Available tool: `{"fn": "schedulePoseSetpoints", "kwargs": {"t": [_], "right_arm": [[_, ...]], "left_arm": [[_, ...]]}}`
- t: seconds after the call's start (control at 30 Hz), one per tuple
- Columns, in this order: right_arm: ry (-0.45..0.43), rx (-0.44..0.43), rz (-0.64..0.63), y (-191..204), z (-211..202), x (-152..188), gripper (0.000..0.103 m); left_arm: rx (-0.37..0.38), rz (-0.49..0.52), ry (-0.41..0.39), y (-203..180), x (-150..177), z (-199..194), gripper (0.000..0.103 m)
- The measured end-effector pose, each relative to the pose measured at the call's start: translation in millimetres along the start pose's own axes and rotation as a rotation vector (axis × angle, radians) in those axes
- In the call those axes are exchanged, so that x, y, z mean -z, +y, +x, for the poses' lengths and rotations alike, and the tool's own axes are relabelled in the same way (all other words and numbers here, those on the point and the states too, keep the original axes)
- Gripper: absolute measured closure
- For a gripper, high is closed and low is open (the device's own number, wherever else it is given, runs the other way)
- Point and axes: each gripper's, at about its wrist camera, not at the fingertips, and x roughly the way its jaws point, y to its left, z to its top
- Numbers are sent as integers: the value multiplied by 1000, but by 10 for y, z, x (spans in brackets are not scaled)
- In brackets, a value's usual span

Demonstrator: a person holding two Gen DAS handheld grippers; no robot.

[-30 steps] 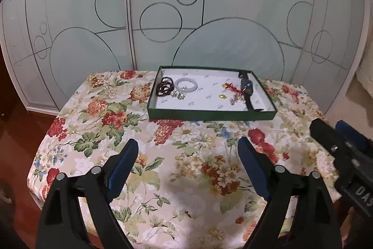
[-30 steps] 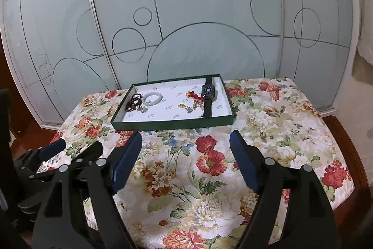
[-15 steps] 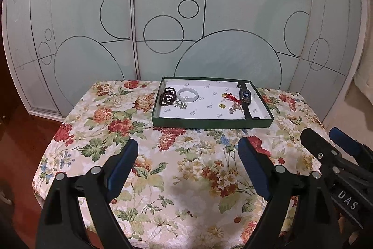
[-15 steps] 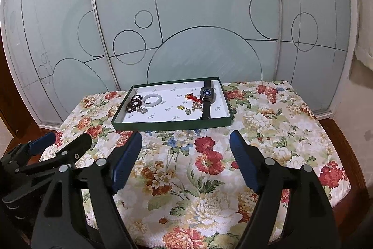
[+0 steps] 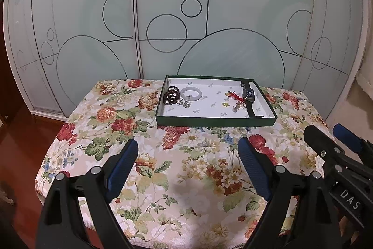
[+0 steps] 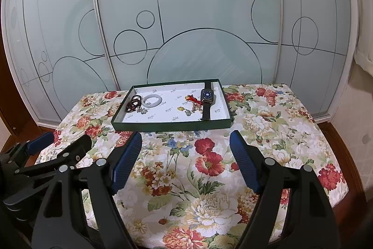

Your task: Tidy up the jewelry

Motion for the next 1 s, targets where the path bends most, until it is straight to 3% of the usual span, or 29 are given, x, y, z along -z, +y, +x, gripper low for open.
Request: {"fn": "schedulePoseSetpoints", "kwargs": {"t": [1.0], "right_arm": [[5, 3, -5, 24, 25, 4, 25]], "left_arm": [[-7, -1, 0, 50, 25, 60, 17]]}}
